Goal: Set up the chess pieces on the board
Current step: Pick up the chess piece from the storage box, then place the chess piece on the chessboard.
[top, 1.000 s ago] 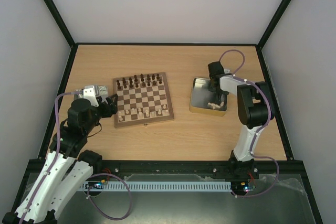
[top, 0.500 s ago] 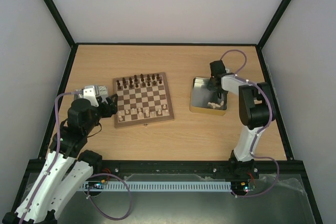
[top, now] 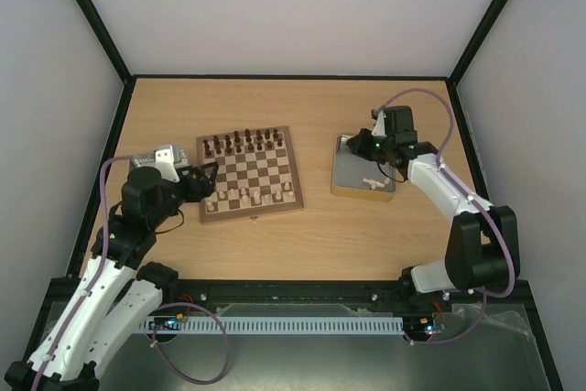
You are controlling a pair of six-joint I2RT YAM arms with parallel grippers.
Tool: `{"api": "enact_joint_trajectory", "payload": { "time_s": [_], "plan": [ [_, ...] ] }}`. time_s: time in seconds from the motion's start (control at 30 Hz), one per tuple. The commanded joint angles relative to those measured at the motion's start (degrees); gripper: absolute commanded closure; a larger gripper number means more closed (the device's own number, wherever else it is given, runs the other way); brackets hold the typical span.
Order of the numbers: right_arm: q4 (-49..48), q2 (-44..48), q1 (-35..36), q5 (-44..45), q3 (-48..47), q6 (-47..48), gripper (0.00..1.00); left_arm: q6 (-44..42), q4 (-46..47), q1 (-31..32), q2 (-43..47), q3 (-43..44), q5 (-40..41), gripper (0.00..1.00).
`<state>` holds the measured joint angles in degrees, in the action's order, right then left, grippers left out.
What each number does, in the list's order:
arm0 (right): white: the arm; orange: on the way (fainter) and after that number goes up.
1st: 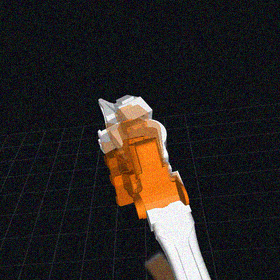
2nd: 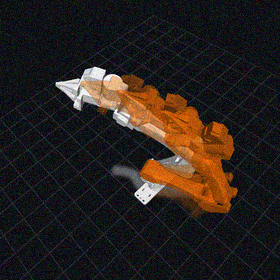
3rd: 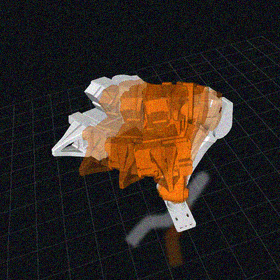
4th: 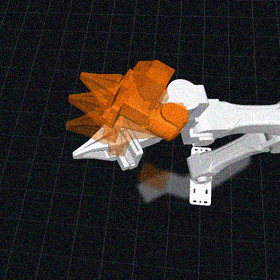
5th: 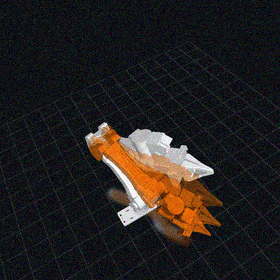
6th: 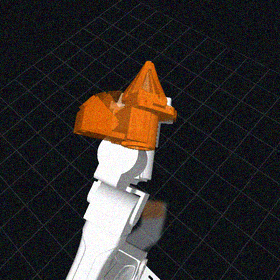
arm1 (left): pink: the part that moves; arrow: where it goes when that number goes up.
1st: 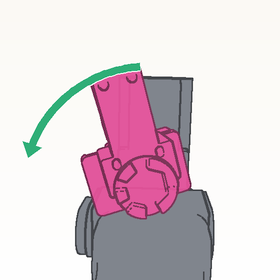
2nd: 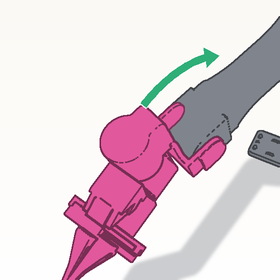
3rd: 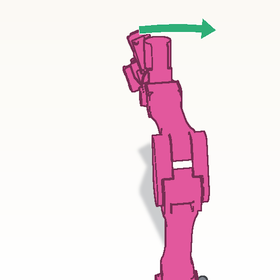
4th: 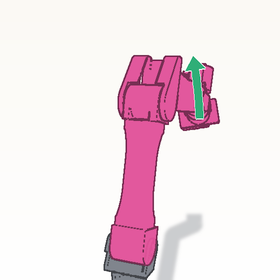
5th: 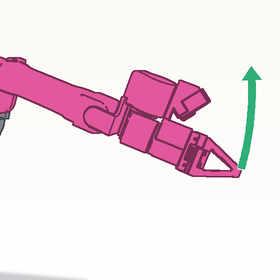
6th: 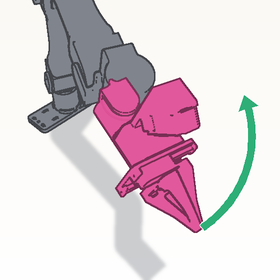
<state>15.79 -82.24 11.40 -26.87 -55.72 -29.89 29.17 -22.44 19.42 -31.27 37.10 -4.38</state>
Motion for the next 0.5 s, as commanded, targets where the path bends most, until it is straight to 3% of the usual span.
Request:
{"api": "enact_joint_trajectory", "payload": {
  "time_s": [0.0,0.27,0.47],
  "plan": [
    [-7.42,3.11,3.83,-14.88,1.9,0.81,0.97,7.6,7.65,-0.22,-2.55,-0.51,-10.55,0.2],
    [-16.85,4.11,16.22,-25.27,0.87,7.96,0.98,17.86,18.75,-0.21,-6.7,-1.03,-25.74,0.21],
    [-14.64,1.56,24.09,-28.67,-5.1,15.25,0.98,21.17,20.52,-0.17,-10.76,-0.85,-31.43,0.22]
  ]
}}
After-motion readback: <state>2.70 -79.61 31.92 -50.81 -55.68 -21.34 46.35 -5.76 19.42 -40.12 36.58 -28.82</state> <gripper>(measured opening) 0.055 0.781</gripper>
